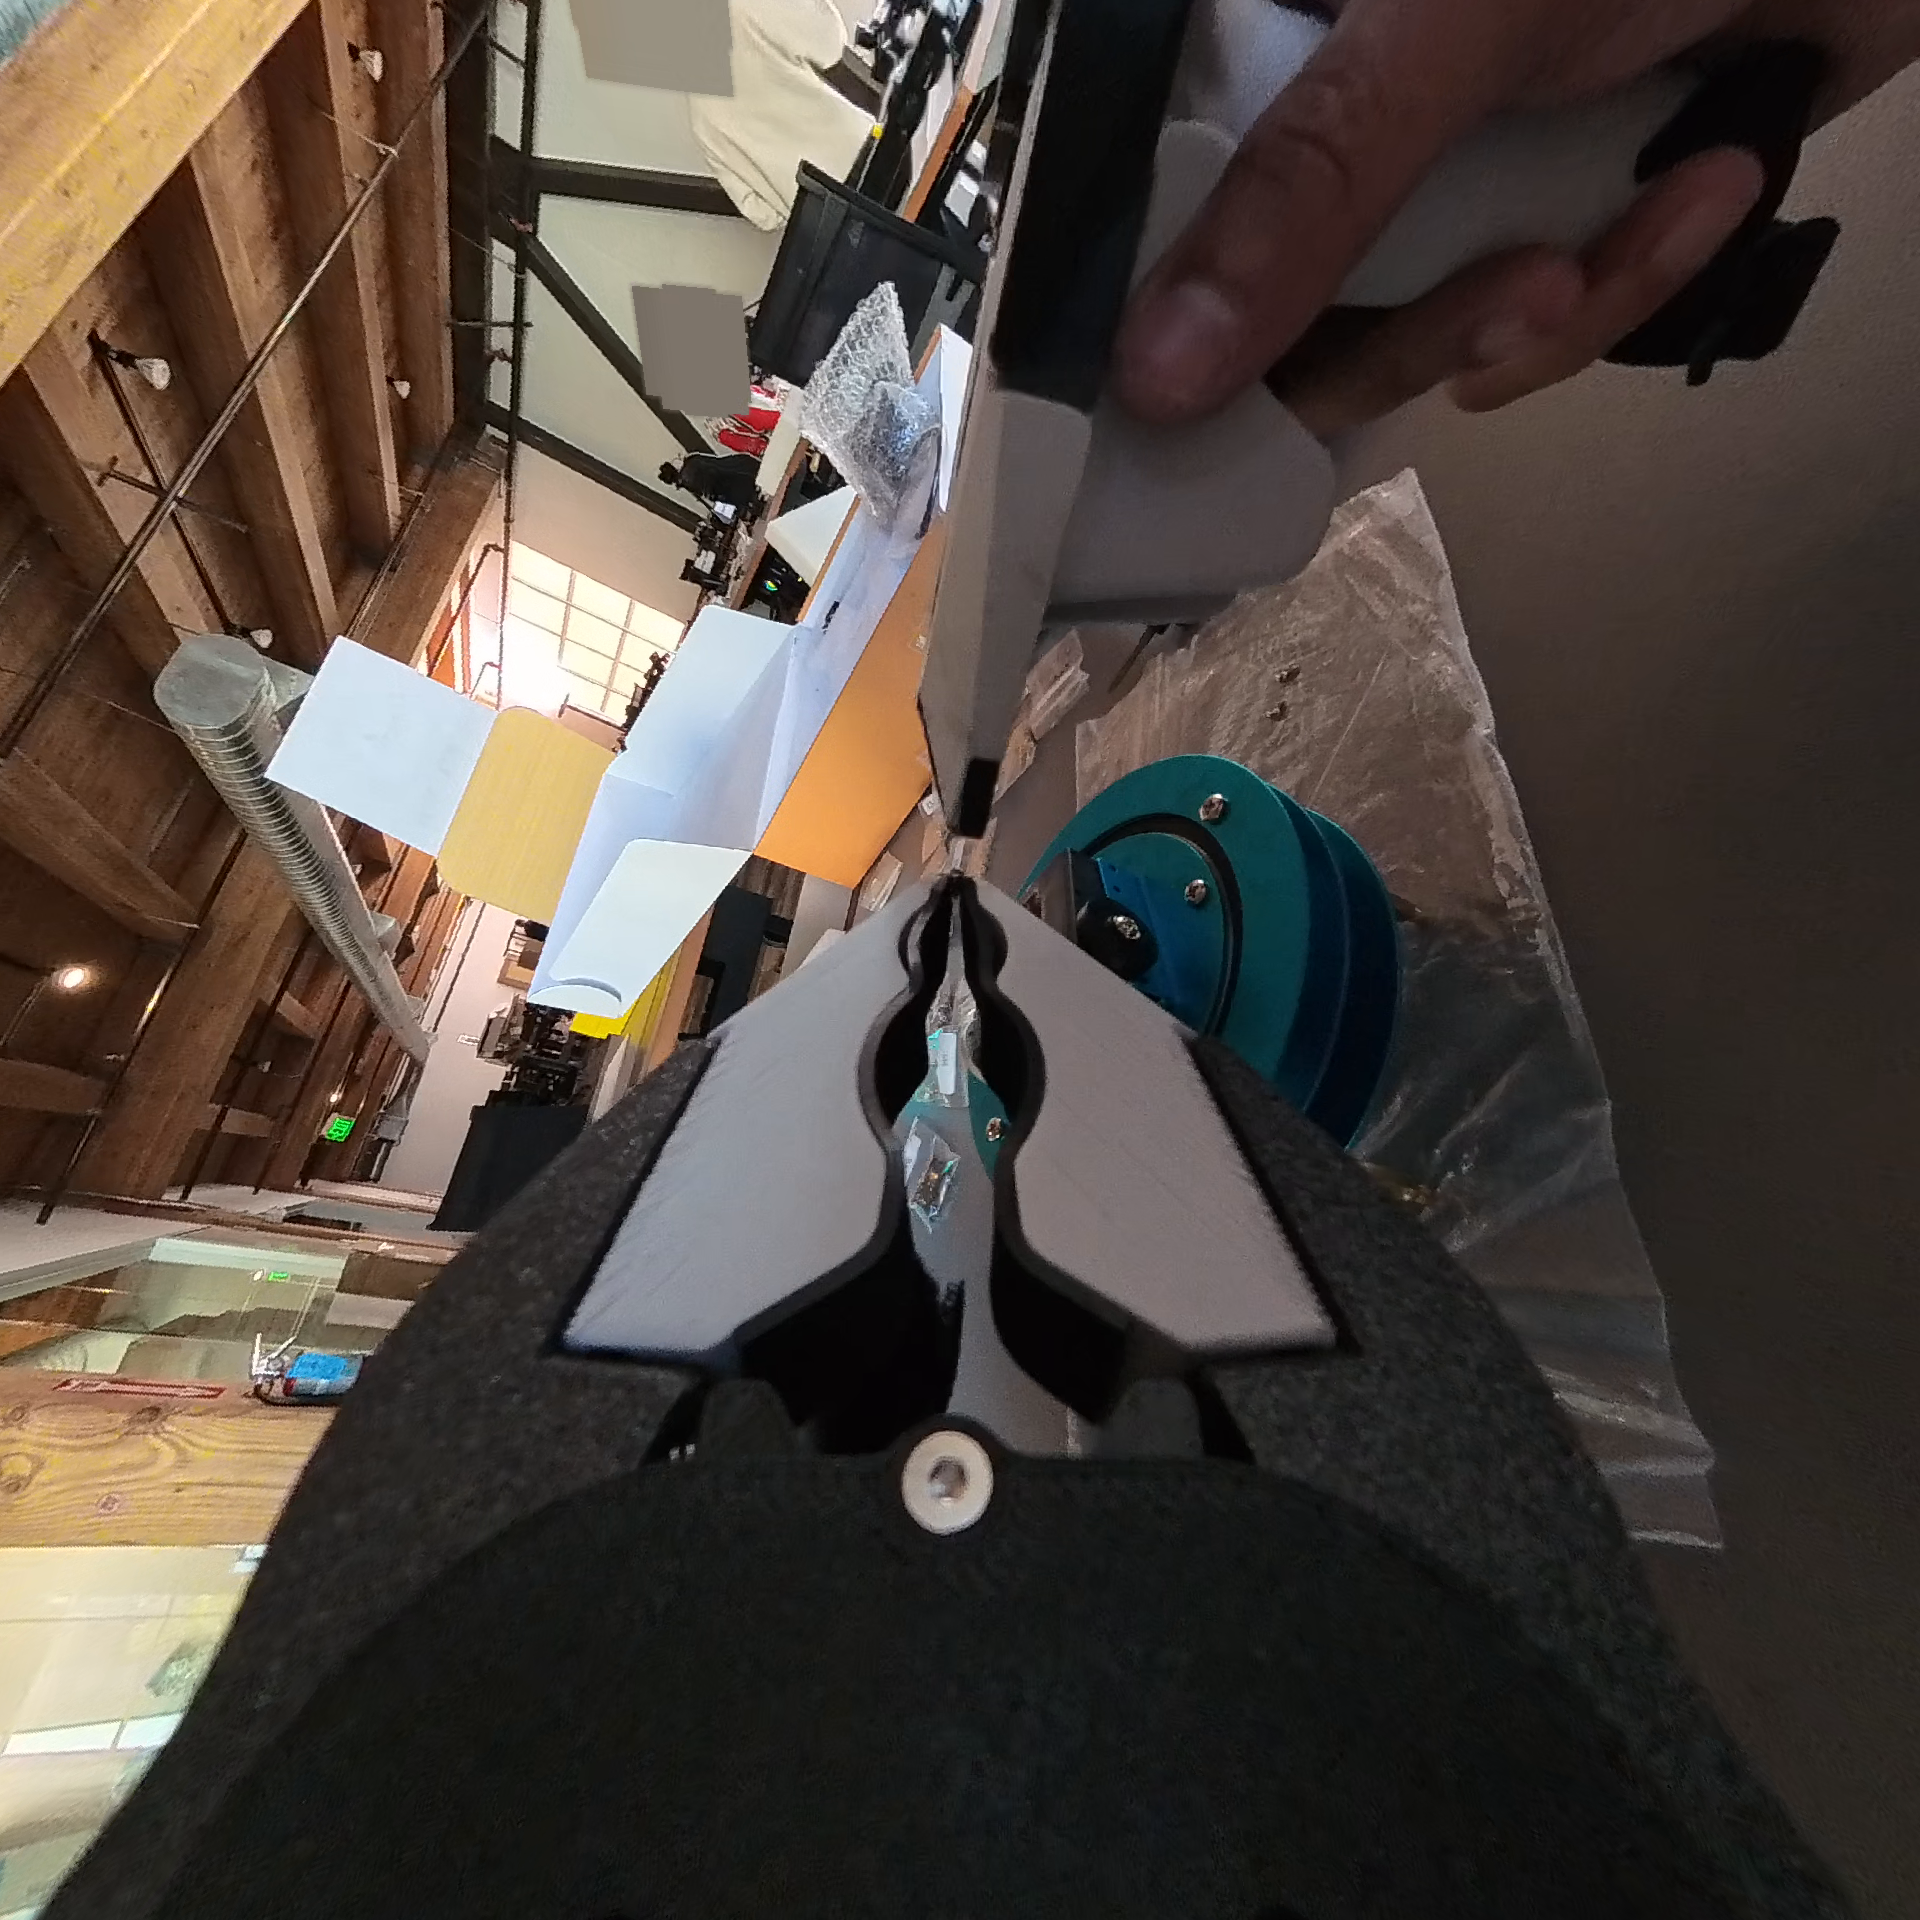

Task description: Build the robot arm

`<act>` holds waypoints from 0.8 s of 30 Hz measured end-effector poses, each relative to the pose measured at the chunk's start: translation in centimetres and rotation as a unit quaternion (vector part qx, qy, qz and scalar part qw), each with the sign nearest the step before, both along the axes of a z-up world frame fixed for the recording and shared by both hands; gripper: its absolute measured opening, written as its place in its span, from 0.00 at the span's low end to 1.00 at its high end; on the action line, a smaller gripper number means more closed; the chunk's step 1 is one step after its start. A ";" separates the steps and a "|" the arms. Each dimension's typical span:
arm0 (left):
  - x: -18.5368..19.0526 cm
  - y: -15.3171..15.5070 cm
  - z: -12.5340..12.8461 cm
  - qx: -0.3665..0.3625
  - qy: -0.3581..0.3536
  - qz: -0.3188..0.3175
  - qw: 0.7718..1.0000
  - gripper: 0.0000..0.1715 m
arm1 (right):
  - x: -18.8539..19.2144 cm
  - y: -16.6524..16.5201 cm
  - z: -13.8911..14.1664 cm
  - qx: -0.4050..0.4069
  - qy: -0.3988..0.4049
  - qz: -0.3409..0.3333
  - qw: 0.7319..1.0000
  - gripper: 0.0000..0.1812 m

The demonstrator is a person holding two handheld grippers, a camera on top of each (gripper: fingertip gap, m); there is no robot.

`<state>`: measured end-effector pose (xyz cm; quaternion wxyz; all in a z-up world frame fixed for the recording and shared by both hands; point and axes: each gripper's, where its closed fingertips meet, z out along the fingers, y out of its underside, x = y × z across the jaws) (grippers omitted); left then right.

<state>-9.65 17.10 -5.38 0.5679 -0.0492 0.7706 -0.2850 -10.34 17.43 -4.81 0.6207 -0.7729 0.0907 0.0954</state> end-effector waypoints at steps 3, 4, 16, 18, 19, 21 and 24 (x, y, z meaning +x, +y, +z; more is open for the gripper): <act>0.1 0.0 -0.2 0.008 -0.001 0.001 1.000 0.00 | -0.2 0.2 -0.2 -0.008 -0.009 -0.003 1.000 0.01; 0.0 0.0 -0.3 0.011 0.000 -0.001 1.000 0.00 | -0.4 0.3 -0.3 -0.009 -0.009 -0.001 1.000 0.01; -0.6 -0.7 -0.2 0.009 -0.011 -0.036 0.999 0.00 | -0.7 0.2 -0.4 0.009 0.030 0.025 0.999 0.00; -0.5 -0.7 -0.2 0.014 -0.015 -0.035 0.999 0.00 | -0.5 0.2 -0.4 0.010 0.019 0.017 1.000 0.00; -0.4 -0.6 -0.3 0.016 -0.014 -0.032 0.999 0.00 | -0.5 0.2 -0.6 0.005 0.013 0.010 1.000 0.00; -0.3 -0.5 -0.5 0.016 -0.009 -0.029 0.999 0.00 | -0.3 0.3 -0.8 -0.001 0.004 0.001 1.000 0.00; -0.2 -0.4 -0.6 0.011 -0.006 -0.027 1.000 0.00 | 0.1 0.3 -0.9 -0.004 0.000 -0.012 1.000 0.03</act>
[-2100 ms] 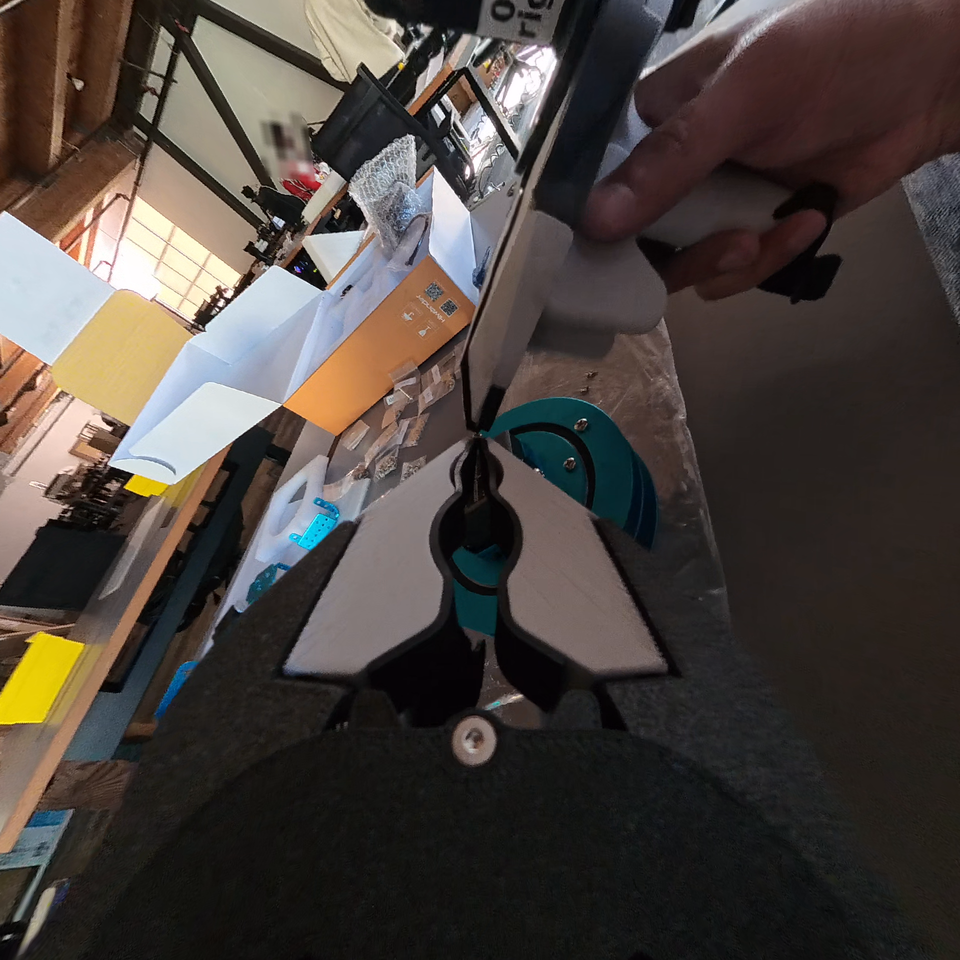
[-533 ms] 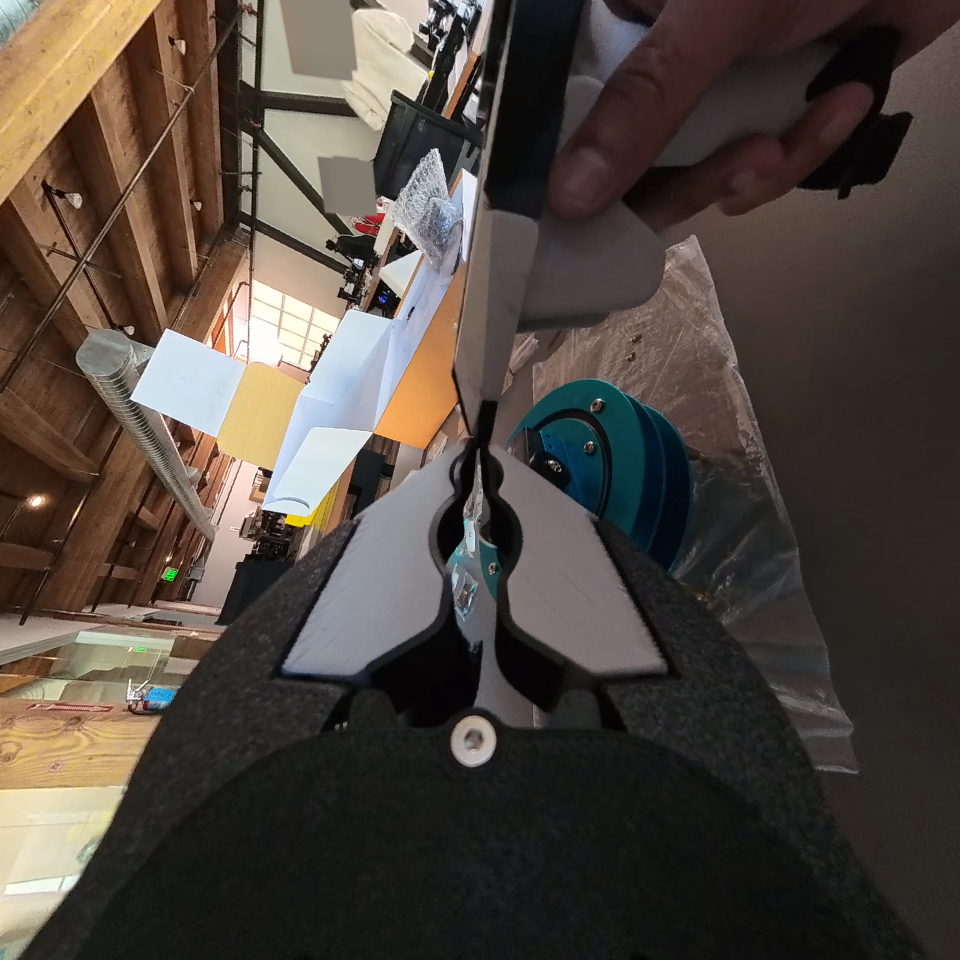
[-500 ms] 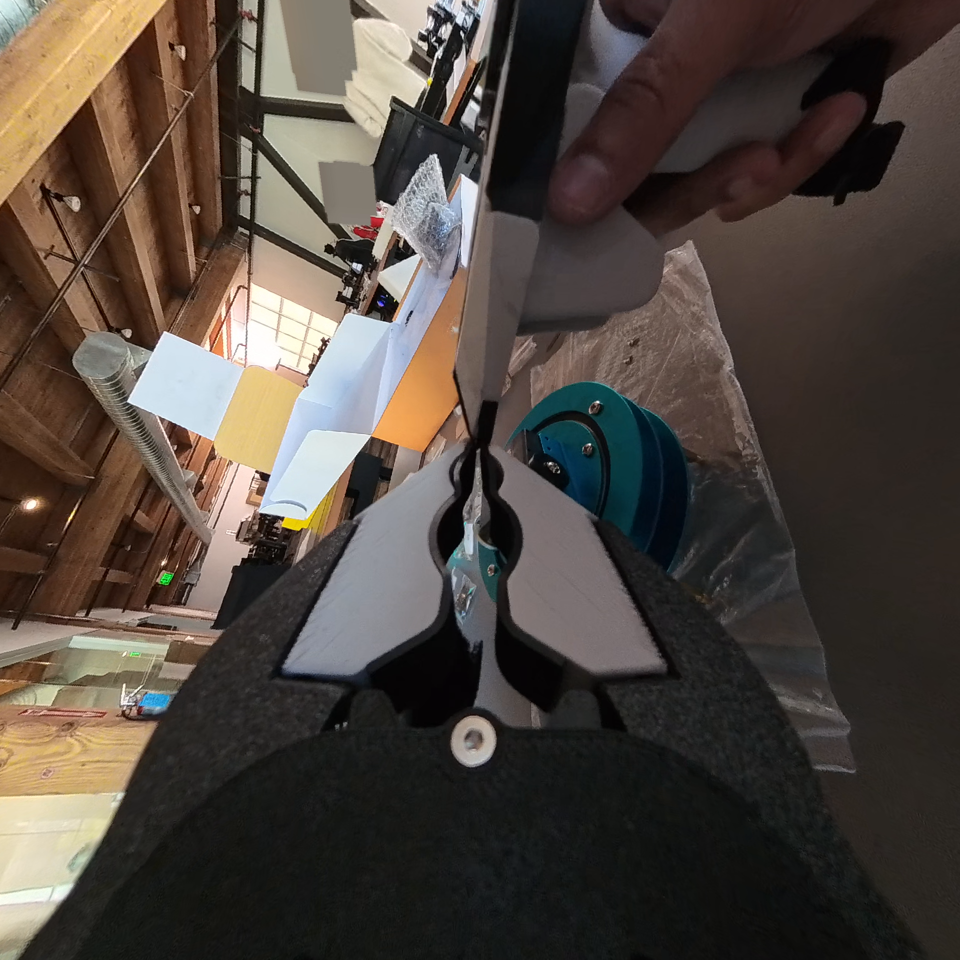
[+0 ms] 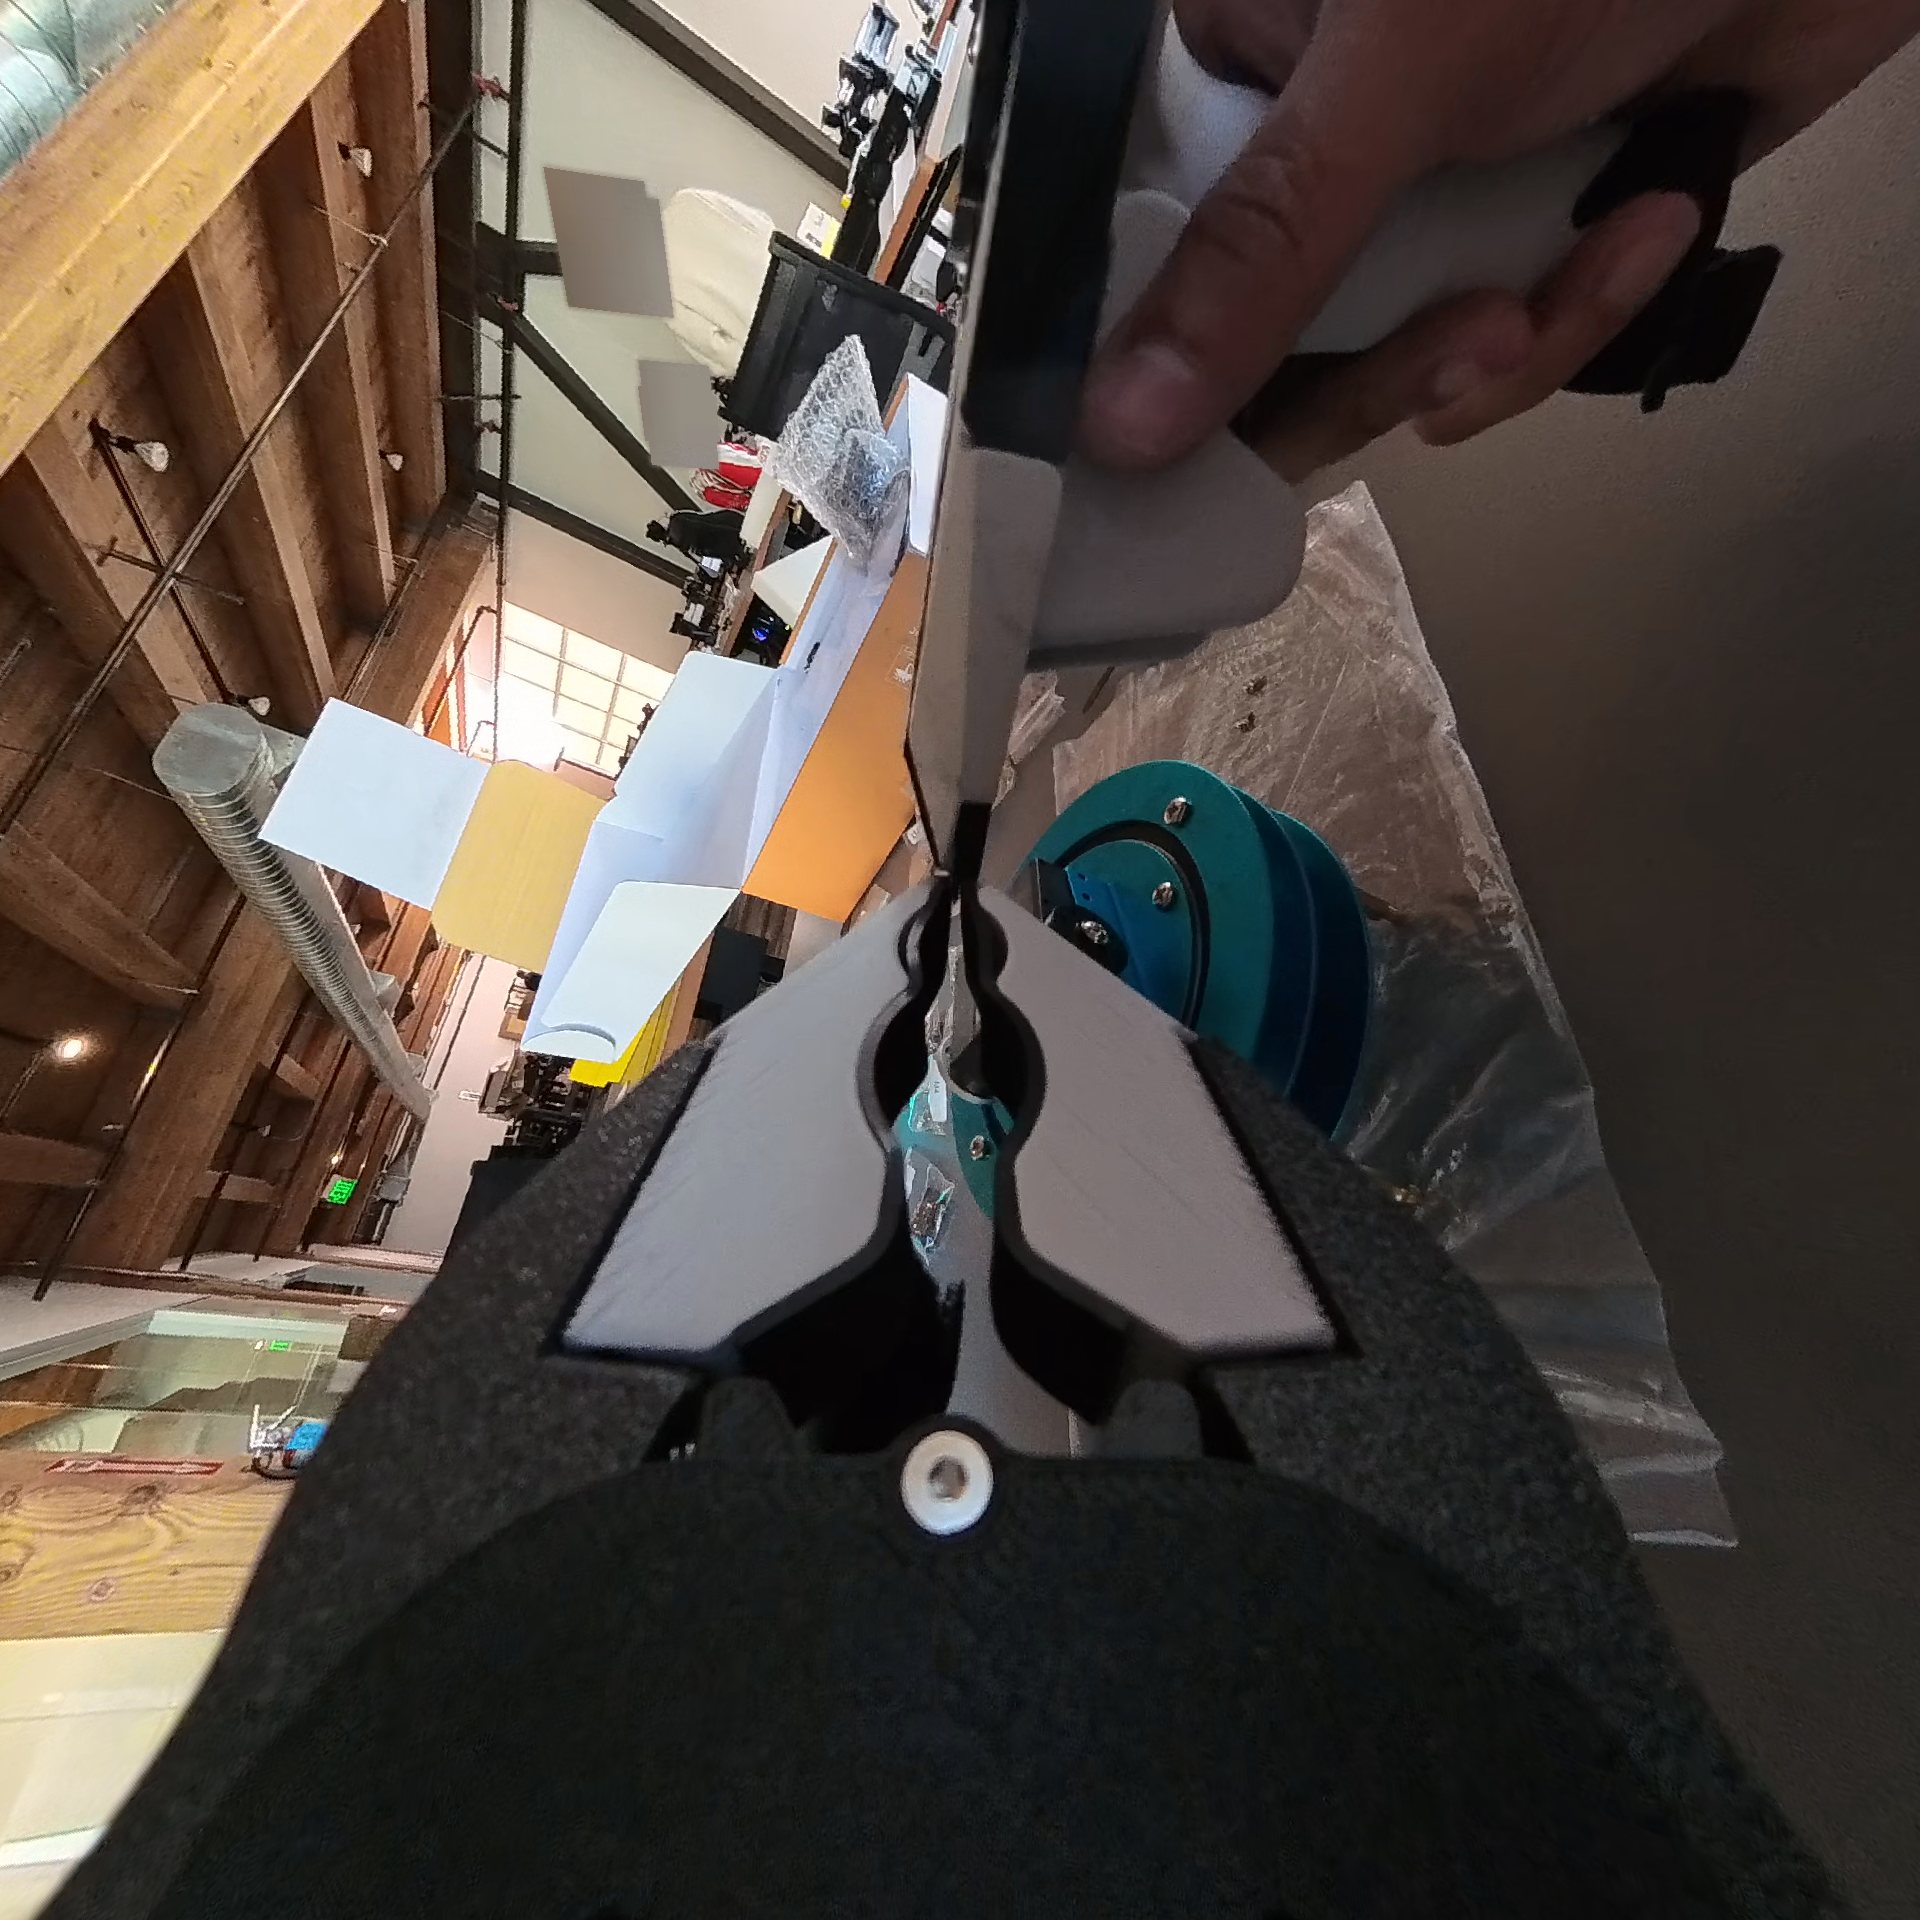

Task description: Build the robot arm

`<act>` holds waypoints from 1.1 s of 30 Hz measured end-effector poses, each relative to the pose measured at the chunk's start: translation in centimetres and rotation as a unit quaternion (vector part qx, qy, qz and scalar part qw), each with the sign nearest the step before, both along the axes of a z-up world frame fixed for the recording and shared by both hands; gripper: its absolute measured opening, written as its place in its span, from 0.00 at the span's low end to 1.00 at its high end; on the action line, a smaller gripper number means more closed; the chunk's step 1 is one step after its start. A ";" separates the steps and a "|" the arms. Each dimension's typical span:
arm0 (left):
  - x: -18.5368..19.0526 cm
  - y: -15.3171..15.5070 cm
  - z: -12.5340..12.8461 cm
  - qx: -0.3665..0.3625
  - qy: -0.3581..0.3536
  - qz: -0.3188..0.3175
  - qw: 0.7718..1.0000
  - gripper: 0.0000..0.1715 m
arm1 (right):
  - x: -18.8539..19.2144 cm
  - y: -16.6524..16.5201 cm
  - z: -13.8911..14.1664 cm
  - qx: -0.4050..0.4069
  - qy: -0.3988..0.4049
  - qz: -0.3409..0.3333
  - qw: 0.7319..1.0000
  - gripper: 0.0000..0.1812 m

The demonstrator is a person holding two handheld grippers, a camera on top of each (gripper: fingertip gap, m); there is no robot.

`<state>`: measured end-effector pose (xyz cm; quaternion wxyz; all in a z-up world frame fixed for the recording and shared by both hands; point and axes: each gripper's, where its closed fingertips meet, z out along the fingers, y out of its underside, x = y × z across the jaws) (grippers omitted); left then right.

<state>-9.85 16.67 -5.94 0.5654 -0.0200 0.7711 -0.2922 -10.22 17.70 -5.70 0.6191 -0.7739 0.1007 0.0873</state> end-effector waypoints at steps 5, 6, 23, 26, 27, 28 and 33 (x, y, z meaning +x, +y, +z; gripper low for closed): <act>-0.1 0.0 -0.1 -0.001 0.003 0.000 1.000 0.00 | 0.0 -0.1 -0.2 -0.002 0.004 0.005 1.000 0.02; -0.1 0.0 -0.2 0.000 0.002 0.001 1.000 0.01 | 0.0 -0.1 -0.3 -0.003 0.003 0.005 1.000 0.02; -0.6 -0.6 0.2 -0.003 -0.012 -0.021 1.000 0.01 | -0.7 -0.6 0.3 0.056 0.097 0.076 0.991 0.00; -0.7 -0.7 0.5 -0.018 -0.004 -0.024 1.000 0.02 | -0.6 -0.8 0.3 0.063 0.101 0.075 0.990 0.00; -0.7 -0.6 0.4 -0.018 -0.001 -0.024 1.000 0.02 | -0.7 -0.8 0.2 0.060 0.101 0.075 0.990 0.00; -0.7 -0.6 0.4 -0.016 -0.002 -0.024 1.000 0.03 | -0.7 -0.8 0.2 0.062 0.101 0.075 0.990 0.00; -0.7 -0.6 0.1 0.003 -0.015 -0.026 1.000 0.00 | -0.4 -0.9 0.1 0.064 0.101 0.067 0.991 0.00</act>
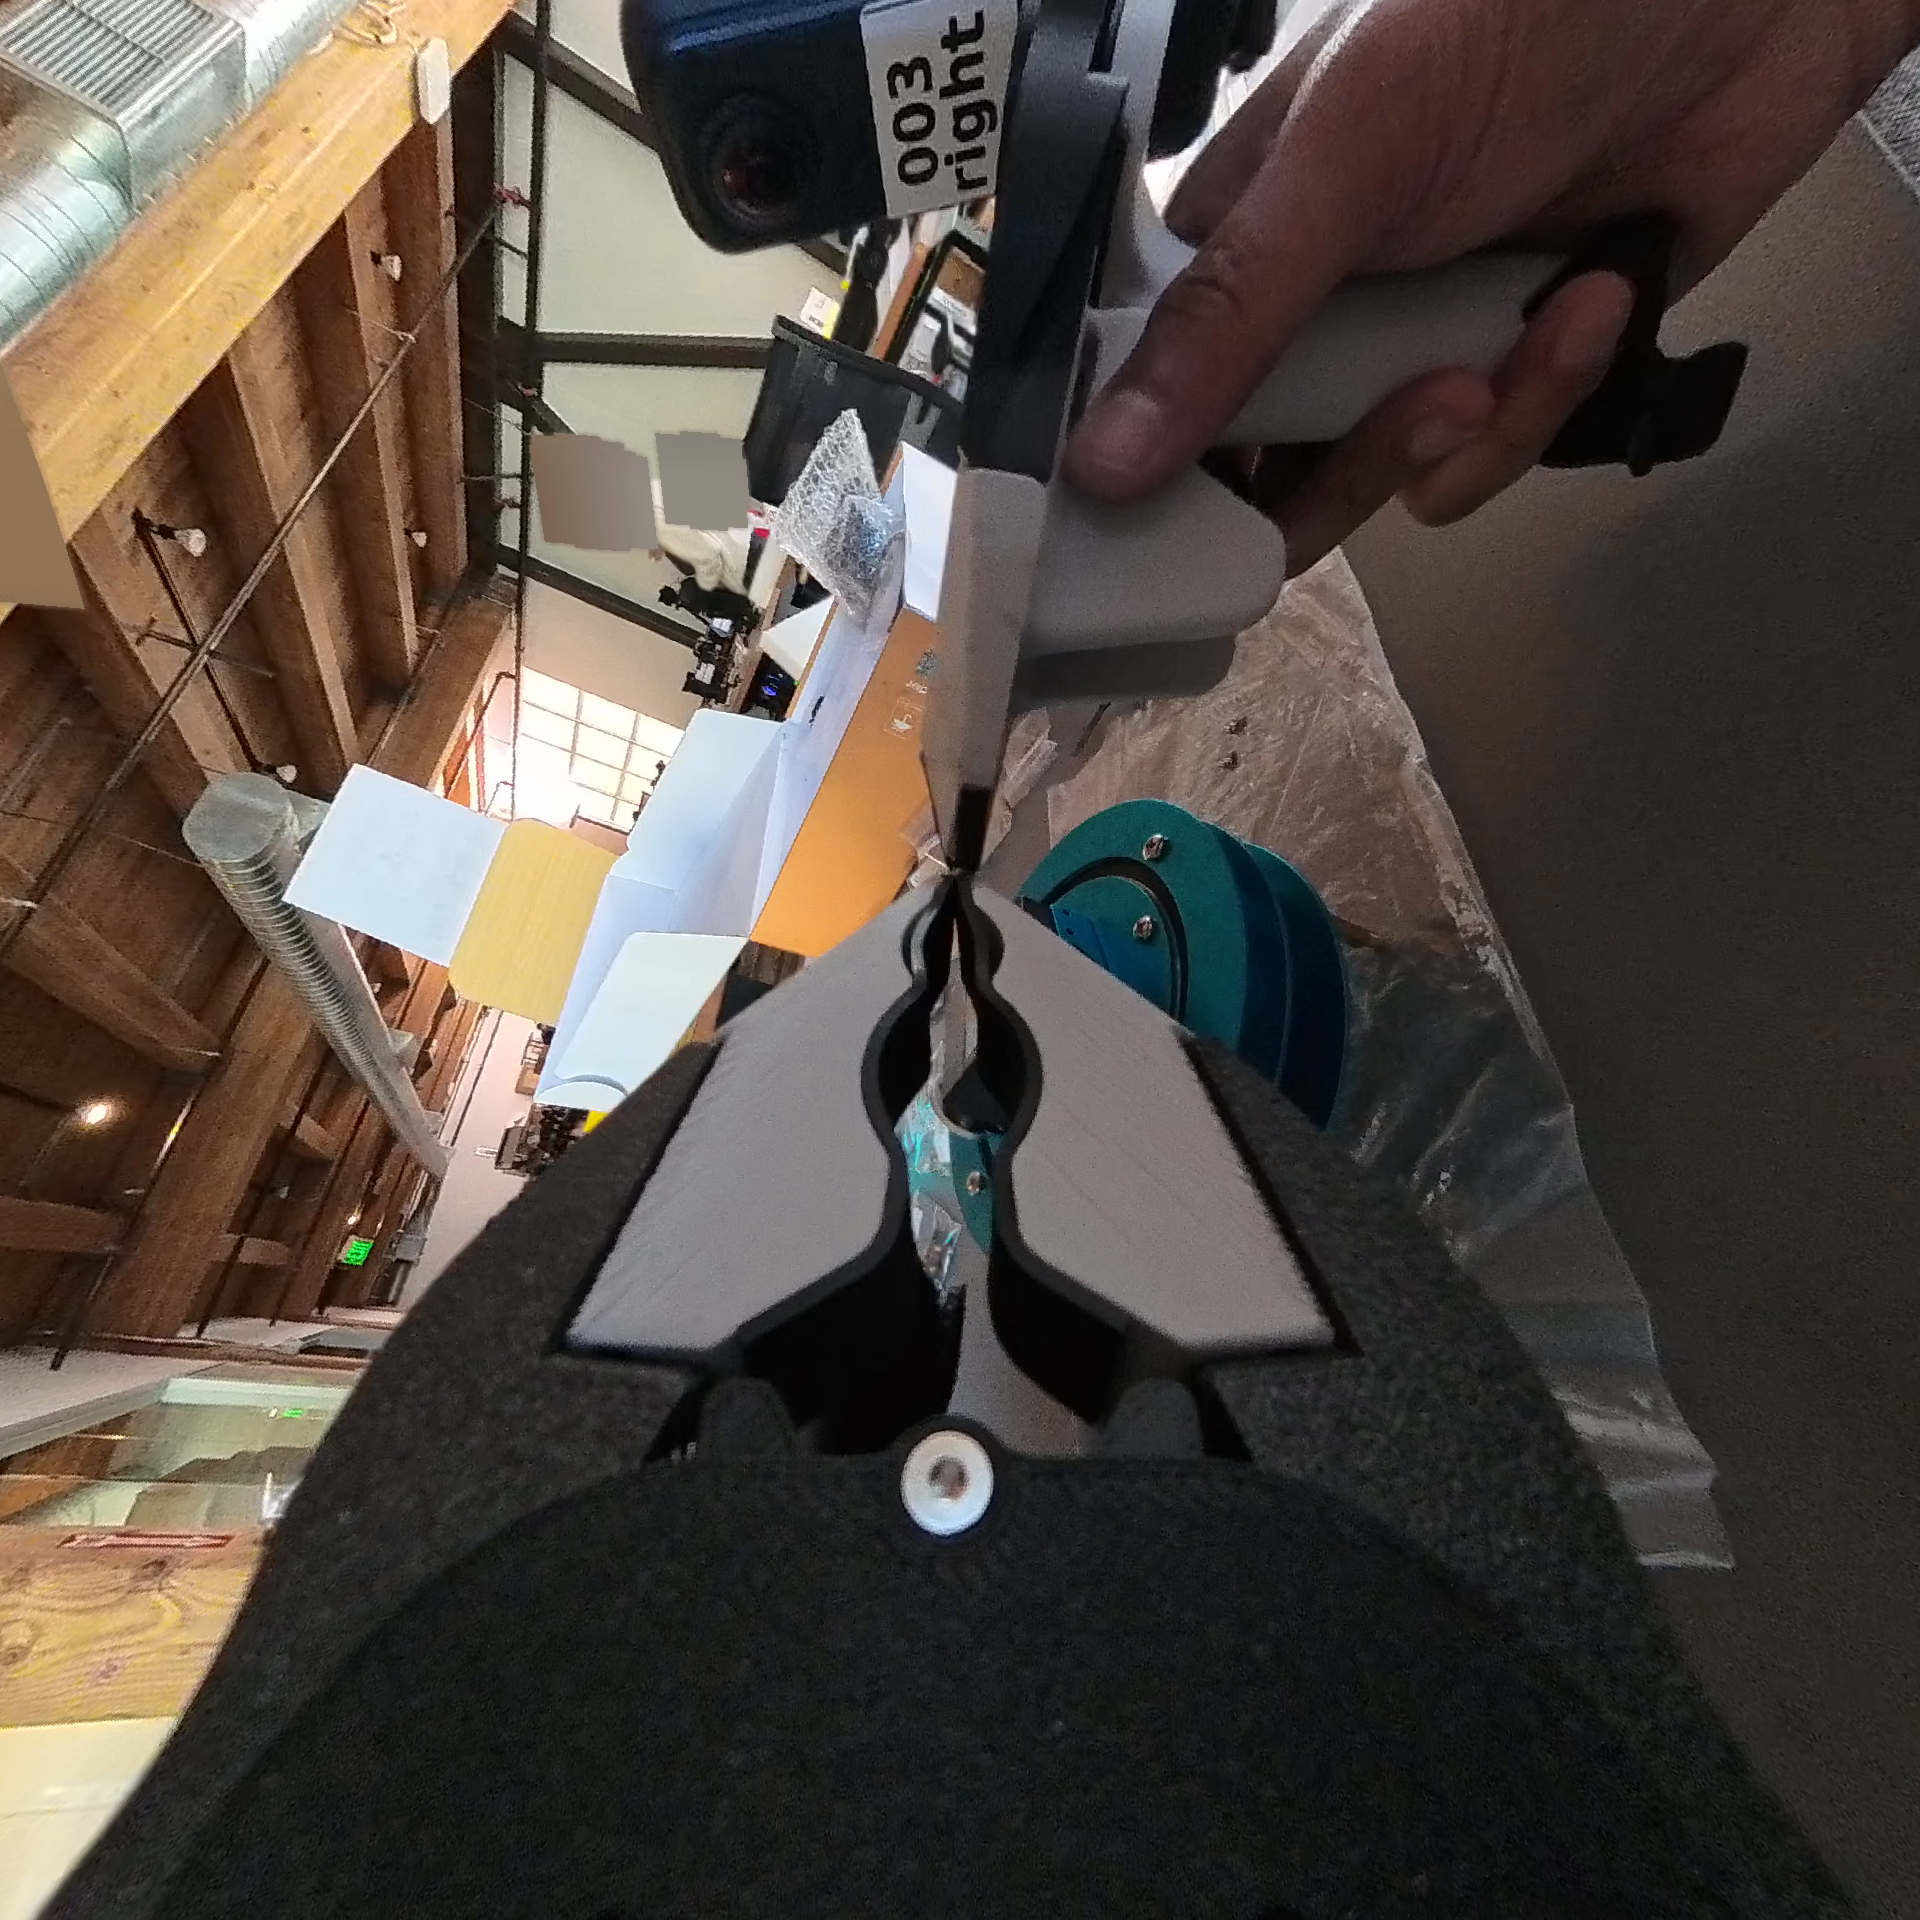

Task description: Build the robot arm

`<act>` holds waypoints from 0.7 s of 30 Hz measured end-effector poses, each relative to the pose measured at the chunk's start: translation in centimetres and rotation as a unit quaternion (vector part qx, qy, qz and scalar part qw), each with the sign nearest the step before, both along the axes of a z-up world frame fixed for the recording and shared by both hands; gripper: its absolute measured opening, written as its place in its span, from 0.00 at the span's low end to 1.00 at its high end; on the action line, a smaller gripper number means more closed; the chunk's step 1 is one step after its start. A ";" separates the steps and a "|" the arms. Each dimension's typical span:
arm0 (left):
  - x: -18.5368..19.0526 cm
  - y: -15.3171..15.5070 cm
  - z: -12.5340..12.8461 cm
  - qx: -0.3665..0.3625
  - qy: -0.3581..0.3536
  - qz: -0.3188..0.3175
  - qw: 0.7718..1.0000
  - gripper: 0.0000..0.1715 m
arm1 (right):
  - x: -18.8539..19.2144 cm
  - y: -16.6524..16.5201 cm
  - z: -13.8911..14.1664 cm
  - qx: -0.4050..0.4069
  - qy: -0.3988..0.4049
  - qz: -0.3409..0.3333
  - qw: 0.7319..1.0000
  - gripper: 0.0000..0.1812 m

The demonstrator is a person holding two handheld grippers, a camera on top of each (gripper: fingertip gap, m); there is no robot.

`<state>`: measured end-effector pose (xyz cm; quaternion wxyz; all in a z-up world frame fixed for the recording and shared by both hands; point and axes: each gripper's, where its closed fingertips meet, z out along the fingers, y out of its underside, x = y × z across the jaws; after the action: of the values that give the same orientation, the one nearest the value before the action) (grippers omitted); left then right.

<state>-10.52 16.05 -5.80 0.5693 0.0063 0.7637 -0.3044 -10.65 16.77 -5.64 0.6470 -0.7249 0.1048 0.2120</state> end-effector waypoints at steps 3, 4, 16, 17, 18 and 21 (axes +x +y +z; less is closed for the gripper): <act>0.1 0.0 -0.1 0.003 -0.006 0.001 1.000 0.00 | 0.1 0.0 -0.1 -0.006 -0.008 -0.005 1.000 0.00; 0.1 0.0 -0.1 0.001 -0.006 0.003 1.000 0.00 | 0.1 0.0 -0.1 -0.008 -0.013 -0.008 1.000 0.00; 0.1 0.9 0.4 -0.360 0.353 -0.026 0.863 0.04 | 0.9 -0.4 0.9 -0.008 -0.250 -0.111 0.962 0.00; -0.1 0.8 0.8 -0.398 0.389 -0.043 0.830 0.04 | 0.7 -0.4 1.1 -0.003 -0.264 -0.113 0.958 0.00; -0.4 0.6 1.1 -0.430 0.423 -0.062 0.795 0.04 | 0.4 -0.4 1.4 0.006 -0.277 -0.115 0.954 0.00; -1.0 0.1 1.7 -0.502 0.506 -0.107 0.693 0.04 | -0.3 -0.3 2.2 0.031 -0.306 -0.117 0.944 0.00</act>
<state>-11.57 16.13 -4.06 -0.0210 -0.3540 0.6636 -0.6587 -10.98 16.48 -3.42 0.6906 -0.7168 -0.0206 -0.0940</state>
